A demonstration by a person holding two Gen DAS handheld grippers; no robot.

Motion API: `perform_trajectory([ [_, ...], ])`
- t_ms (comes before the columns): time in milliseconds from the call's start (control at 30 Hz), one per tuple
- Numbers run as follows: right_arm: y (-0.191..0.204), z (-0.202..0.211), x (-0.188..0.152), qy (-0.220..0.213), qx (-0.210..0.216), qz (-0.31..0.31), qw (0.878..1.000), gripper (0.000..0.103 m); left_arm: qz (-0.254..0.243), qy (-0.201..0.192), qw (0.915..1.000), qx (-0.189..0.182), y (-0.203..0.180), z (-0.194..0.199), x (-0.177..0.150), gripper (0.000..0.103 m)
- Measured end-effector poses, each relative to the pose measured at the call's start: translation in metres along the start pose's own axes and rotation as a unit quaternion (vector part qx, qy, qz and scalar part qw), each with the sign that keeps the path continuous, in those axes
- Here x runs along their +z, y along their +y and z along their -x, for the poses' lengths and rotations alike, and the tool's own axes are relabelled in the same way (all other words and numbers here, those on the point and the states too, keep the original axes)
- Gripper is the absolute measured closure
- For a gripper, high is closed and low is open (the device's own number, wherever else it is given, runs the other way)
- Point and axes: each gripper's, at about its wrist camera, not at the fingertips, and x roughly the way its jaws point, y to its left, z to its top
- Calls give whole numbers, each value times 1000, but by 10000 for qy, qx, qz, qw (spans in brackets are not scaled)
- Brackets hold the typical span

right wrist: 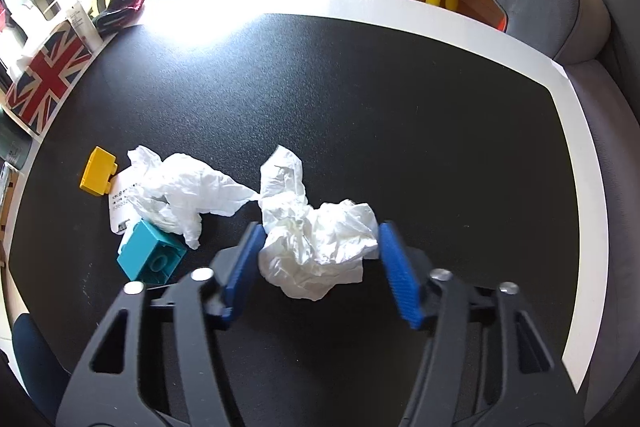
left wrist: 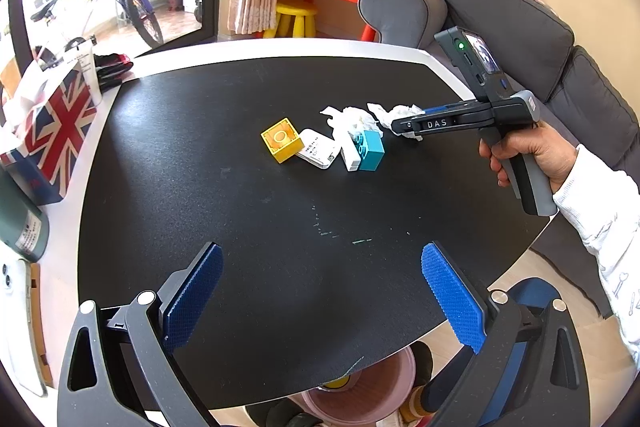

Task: Collect trash
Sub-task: 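Close the right tool on the crumpled tissue and lift it, then grasp the yellow Lego brick with the left tool while the right tool holds the tissue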

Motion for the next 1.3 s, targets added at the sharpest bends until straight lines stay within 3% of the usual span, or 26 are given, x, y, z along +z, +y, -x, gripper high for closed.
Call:
perform_trajectory([
  [167,-1,3,-2,-62,33,-7,10000,81,-13,-6,10000,-13,0,-5,5,7],
  [300,-3,9,-4,-155,56,-52,9999,87,-20,-18,10000,-26,0,-9,10,7],
  [900,-2,54,-17,-503,80,-44,9987,90,-6,104,9998,164,19,-51,54,7],
  [1300,-4,65,-23,-580,131,-21,9982,90,545,394,9976,131,39,-90,81,7],
])
